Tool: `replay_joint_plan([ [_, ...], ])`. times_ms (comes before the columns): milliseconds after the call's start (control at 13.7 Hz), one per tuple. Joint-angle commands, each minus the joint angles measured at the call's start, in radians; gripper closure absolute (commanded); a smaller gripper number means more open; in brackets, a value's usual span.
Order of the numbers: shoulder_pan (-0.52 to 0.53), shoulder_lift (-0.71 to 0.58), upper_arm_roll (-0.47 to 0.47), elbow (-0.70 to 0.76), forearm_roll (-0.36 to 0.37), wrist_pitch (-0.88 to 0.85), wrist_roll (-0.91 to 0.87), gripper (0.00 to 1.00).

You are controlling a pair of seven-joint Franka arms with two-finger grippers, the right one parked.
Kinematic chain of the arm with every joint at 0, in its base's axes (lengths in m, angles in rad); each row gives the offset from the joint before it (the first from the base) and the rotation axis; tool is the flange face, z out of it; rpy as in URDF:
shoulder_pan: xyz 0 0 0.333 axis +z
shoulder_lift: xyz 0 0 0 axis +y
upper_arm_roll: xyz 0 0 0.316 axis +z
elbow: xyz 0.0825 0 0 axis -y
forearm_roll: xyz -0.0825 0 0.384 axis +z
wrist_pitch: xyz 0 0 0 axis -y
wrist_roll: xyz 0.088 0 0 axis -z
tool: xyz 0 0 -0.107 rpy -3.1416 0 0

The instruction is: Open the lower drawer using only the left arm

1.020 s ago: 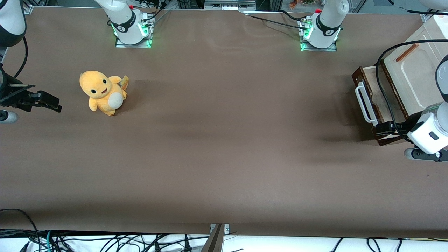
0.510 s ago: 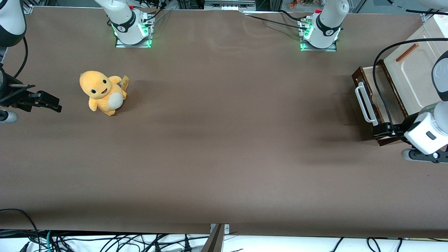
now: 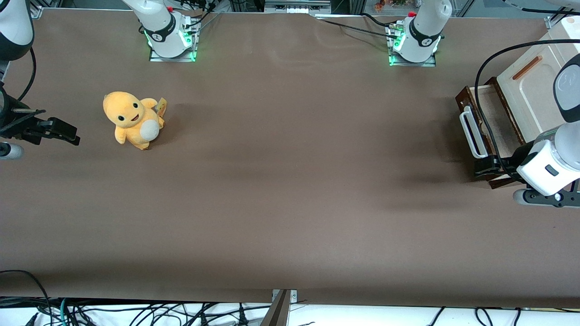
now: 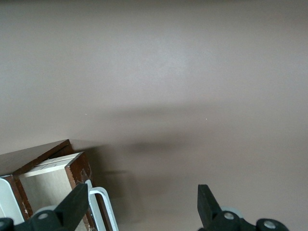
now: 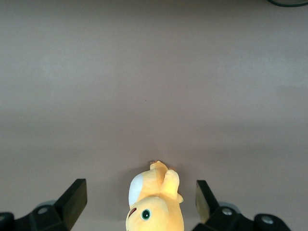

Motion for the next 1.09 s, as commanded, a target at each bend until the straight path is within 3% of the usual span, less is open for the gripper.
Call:
replay_joint_plan([
  [0, 0.008, -0.019, -0.004, -0.016, -0.014, -0.002, -0.009, 0.0],
  [1020, 0.011, -0.018, -0.001, -0.041, -0.01, -0.004, -0.035, 0.0],
])
